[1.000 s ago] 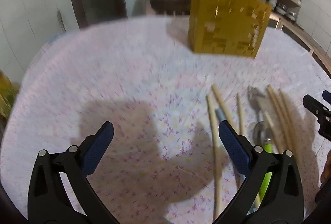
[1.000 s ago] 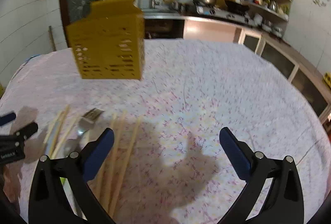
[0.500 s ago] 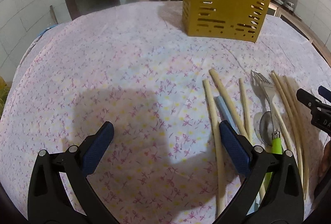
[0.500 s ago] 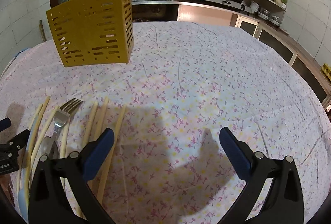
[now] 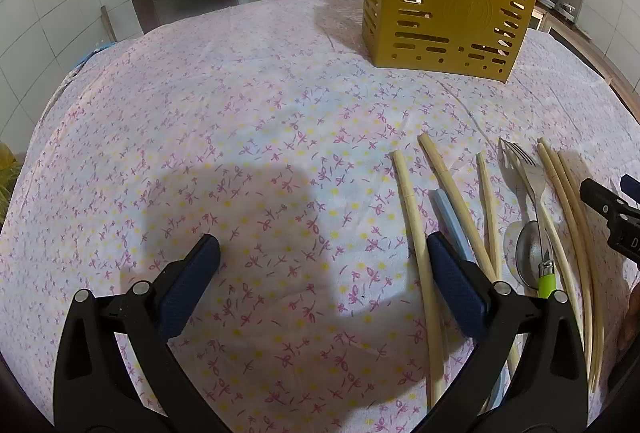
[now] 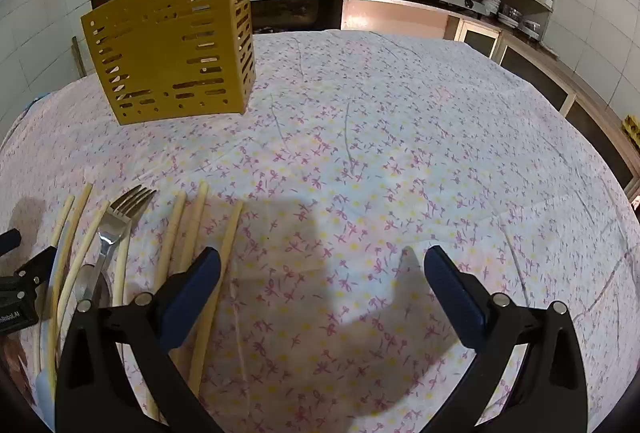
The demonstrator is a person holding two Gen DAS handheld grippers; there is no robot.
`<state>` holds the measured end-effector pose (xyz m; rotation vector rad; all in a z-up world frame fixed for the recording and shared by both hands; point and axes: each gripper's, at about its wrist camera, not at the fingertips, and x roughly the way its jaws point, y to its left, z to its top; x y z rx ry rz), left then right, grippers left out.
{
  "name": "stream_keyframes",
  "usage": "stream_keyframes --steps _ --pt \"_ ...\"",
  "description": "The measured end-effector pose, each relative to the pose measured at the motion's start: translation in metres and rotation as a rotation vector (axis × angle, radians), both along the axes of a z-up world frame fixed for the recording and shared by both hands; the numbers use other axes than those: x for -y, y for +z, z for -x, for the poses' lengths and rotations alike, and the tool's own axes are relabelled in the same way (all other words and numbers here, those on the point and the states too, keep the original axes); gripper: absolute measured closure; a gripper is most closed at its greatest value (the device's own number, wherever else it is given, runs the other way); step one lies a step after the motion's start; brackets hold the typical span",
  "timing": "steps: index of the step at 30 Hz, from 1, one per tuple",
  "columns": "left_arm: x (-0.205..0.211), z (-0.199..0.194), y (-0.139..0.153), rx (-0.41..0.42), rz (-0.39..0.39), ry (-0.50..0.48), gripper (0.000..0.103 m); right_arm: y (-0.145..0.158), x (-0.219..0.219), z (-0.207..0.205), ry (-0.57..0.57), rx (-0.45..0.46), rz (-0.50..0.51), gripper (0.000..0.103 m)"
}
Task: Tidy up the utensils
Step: 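Move both tools down toward the row of wooden chopsticks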
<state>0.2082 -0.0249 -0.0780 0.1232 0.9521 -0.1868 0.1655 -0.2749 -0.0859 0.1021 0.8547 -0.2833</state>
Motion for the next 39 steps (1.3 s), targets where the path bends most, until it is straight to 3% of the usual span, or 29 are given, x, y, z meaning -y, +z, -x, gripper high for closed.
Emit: stream_keyframes --steps 5,12,21,39 --pt "0.001 0.001 0.000 0.000 0.001 0.001 0.004 0.003 -0.007 0.000 0.010 0.017 0.008 0.004" --pt "0.001 0.000 0.000 0.001 0.001 0.003 0.004 -0.004 -0.013 -0.006 0.008 -0.031 0.029 0.004" --pt "-0.001 -0.003 -0.001 -0.002 0.011 0.003 0.004 -0.013 -0.002 -0.005 0.005 -0.049 -0.065 0.003" --pt "0.000 -0.007 -0.001 -0.001 0.016 0.006 0.005 -0.011 -0.008 -0.007 -0.020 -0.042 -0.052 0.005"
